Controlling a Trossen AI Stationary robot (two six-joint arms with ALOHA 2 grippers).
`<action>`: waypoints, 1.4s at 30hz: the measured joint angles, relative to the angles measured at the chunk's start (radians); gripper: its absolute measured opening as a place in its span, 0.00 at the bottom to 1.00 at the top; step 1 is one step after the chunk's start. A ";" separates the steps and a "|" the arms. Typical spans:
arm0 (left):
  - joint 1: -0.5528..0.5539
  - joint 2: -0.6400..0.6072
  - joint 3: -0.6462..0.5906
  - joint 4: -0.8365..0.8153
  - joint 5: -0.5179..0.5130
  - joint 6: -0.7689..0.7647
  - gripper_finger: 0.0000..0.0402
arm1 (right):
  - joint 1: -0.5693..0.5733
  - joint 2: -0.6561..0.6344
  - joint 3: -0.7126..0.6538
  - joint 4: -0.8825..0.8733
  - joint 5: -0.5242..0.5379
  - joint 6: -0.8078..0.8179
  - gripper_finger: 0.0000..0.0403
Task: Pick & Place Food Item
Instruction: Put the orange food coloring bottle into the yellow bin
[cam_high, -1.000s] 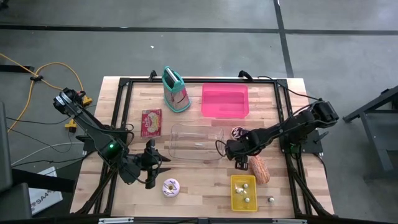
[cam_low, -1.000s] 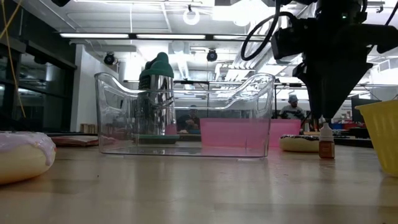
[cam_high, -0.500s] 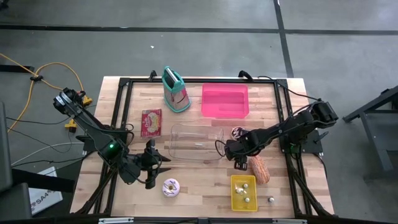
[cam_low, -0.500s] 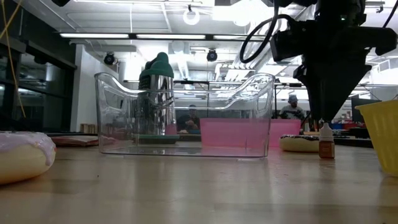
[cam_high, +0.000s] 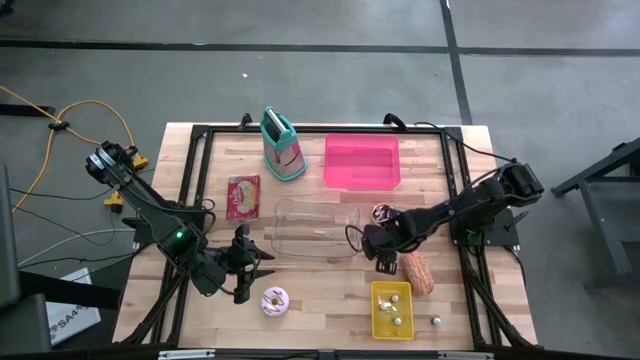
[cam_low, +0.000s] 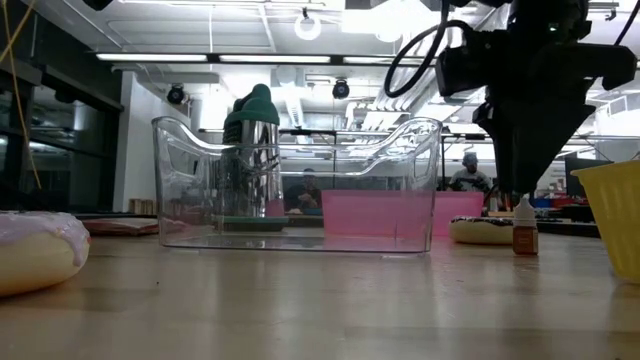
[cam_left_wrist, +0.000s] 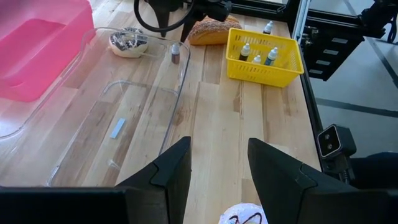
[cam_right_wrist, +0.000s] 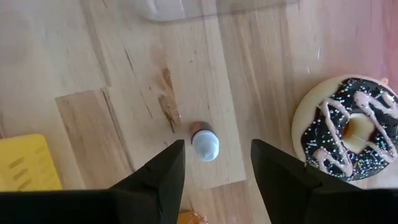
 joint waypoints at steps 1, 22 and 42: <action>0.000 0.000 0.000 0.000 0.000 0.000 0.38 | 0.003 0.000 -0.005 0.008 0.001 0.005 0.43; 0.000 0.000 0.000 0.004 0.000 0.000 0.38 | 0.014 0.000 -0.063 0.074 -0.002 0.038 0.43; 0.000 0.000 0.000 0.004 0.000 0.000 0.38 | 0.017 0.027 -0.063 0.088 -0.011 0.040 0.43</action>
